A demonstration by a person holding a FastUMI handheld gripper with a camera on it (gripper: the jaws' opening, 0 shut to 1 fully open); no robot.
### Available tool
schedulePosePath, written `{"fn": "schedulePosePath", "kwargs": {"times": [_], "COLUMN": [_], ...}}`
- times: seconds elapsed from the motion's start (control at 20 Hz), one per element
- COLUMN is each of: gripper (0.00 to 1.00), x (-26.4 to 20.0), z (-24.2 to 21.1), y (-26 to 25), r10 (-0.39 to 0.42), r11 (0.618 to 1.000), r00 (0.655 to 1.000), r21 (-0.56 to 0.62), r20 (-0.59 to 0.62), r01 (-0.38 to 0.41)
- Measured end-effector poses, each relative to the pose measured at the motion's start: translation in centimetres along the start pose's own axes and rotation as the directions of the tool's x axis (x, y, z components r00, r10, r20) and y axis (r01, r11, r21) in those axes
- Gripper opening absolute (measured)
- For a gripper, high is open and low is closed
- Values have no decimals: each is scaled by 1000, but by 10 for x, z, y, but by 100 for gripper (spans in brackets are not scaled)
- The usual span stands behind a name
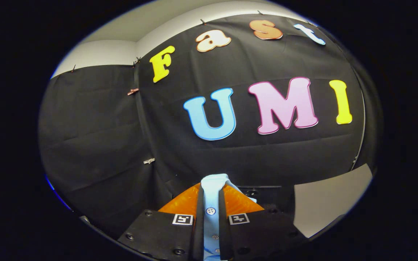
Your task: Put the clothes into the washing machine and then close the washing machine lid.
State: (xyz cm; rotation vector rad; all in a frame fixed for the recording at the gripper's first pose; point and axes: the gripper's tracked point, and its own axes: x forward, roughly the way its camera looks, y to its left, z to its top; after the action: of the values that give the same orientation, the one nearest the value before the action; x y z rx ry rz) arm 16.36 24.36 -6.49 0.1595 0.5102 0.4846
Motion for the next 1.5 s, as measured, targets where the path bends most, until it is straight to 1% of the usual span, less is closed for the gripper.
{"fn": "schedulePosePath", "kwargs": {"times": [0.25,0.45,0.7,0.8,0.85,0.95,1.25,1.4,1.5], "gripper": [21,21,21,21,18,19,18,28,57], "x": [45,76,105,112,116,122,129,125,124], "z": [-76,-133,-175,-193,-201,-225,-293,-315,-318], "y": [30,20,-22,-41,-49,-65,-111,-122,-130], "r10": [28,-27,-152,-196,-211,-236,-309,-324,-337], "r11": [1000,997,979,973,971,968,950,944,938], "r00": [994,986,974,964,959,949,901,889,885], "r21": [-8,-70,-160,-161,-151,-138,-143,-171,-192], "r20": [-103,-163,-168,-182,-189,-209,-304,-324,-321], "r01": [-29,16,126,167,184,211,277,282,287]}}
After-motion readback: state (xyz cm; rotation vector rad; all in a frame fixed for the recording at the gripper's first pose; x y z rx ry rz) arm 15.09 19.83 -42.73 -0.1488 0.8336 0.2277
